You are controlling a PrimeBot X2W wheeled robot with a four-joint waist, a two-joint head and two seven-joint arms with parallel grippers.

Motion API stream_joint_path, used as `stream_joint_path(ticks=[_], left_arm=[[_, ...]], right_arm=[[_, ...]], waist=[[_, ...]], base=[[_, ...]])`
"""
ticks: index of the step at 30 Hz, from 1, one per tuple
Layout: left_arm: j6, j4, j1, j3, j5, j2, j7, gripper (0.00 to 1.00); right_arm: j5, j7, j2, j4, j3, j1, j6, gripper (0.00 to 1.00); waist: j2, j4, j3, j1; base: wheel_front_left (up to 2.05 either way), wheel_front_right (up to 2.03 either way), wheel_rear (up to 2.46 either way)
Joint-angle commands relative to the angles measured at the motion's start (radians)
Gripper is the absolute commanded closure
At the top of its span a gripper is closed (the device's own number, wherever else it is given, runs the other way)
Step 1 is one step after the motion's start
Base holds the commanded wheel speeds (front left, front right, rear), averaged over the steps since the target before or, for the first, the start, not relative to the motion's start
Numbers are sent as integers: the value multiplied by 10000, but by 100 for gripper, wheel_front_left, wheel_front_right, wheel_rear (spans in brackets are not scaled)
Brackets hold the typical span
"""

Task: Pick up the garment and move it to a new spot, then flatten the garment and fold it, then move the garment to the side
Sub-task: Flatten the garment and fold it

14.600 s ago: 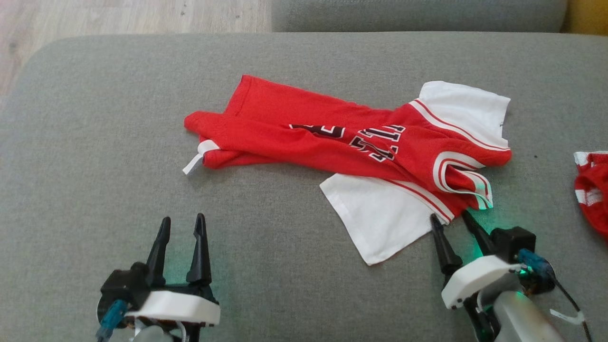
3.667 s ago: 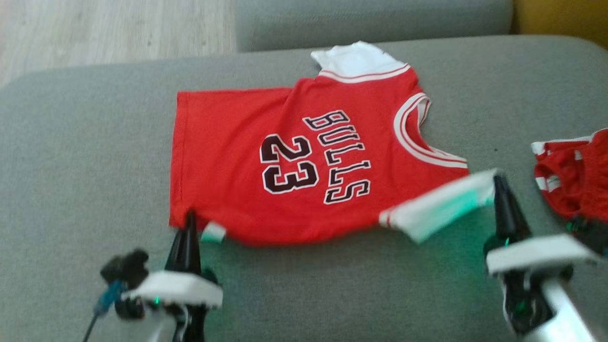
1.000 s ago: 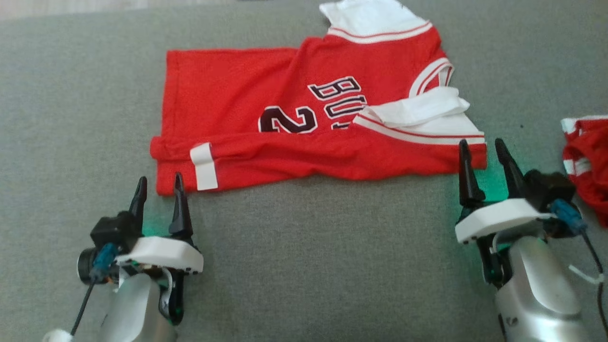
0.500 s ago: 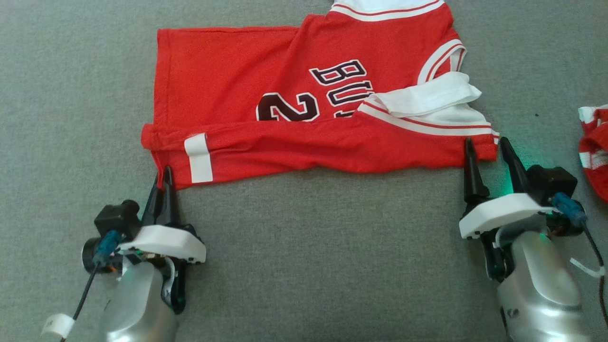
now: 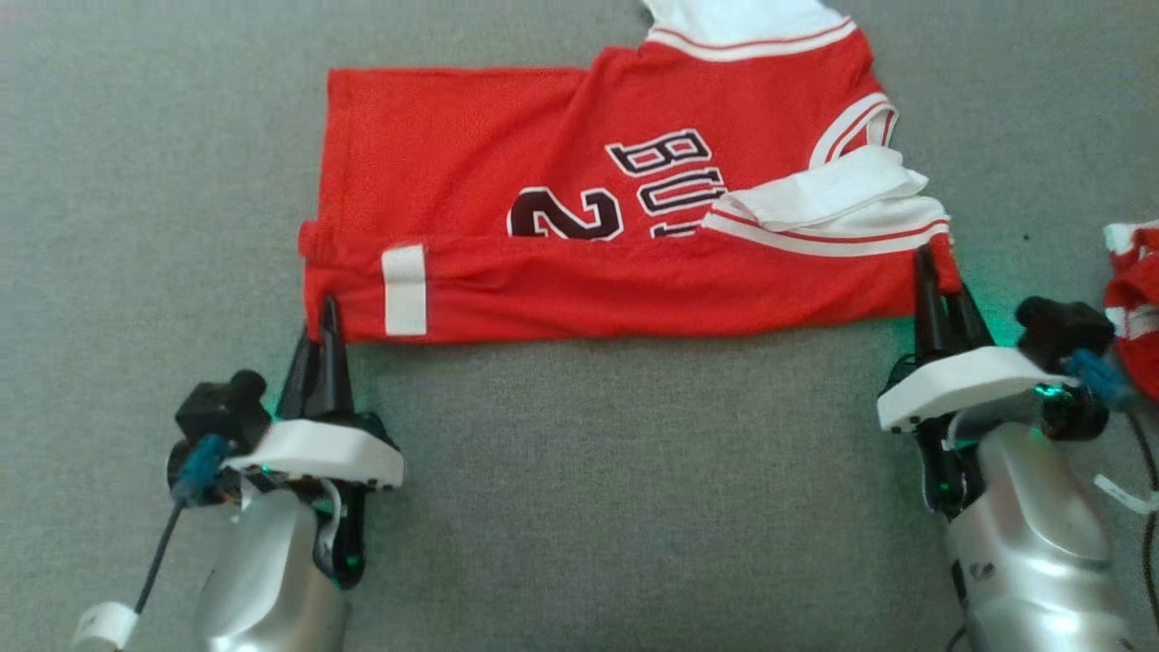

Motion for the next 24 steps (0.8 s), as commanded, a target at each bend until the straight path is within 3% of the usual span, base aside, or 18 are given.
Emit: stream_joint_path(ticks=[1, 12, 19, 22, 23, 24], left_arm=[[-28, -467, -37, 459, 61, 154, -28, 100], [-160, -1383, 300, 1618, 928, 208, -28, 100], [-171, -465, 1799, 1826, 960, 169, -28, 100], [-126, -188, 2682, 1426, 415, 159, -28, 100], [-86, -180, 2809, 1305, 323, 158, -28, 68], [-56, -192, 2897, 1198, 255, 158, -28, 0]], right_arm=[[226, -28, 60, -364, 139, 60, -7, 100], [2009, 155, -273, -570, 453, -277, -7, 100], [2622, 600, -581, -288, 959, 1426, -7, 100], [2820, 563, -595, -173, 1159, 2405, -7, 100], [2864, 522, -599, -182, 1146, 2554, -7, 100], [2909, 472, -600, -215, 1115, 2654, -7, 33]], waist=[[0, 60, -332, -2], [0, -13, -1765, -2], [0, -102, -2340, -2], [0, -132, -2462, -2], [0, -135, -2468, -2], [0, -140, -2453, -2]], base=[[0, 0, 0], [0, 0, 0], [0, 0, 0], [0, 0, 0], [0, 0, 0], [0, 0, 0]])
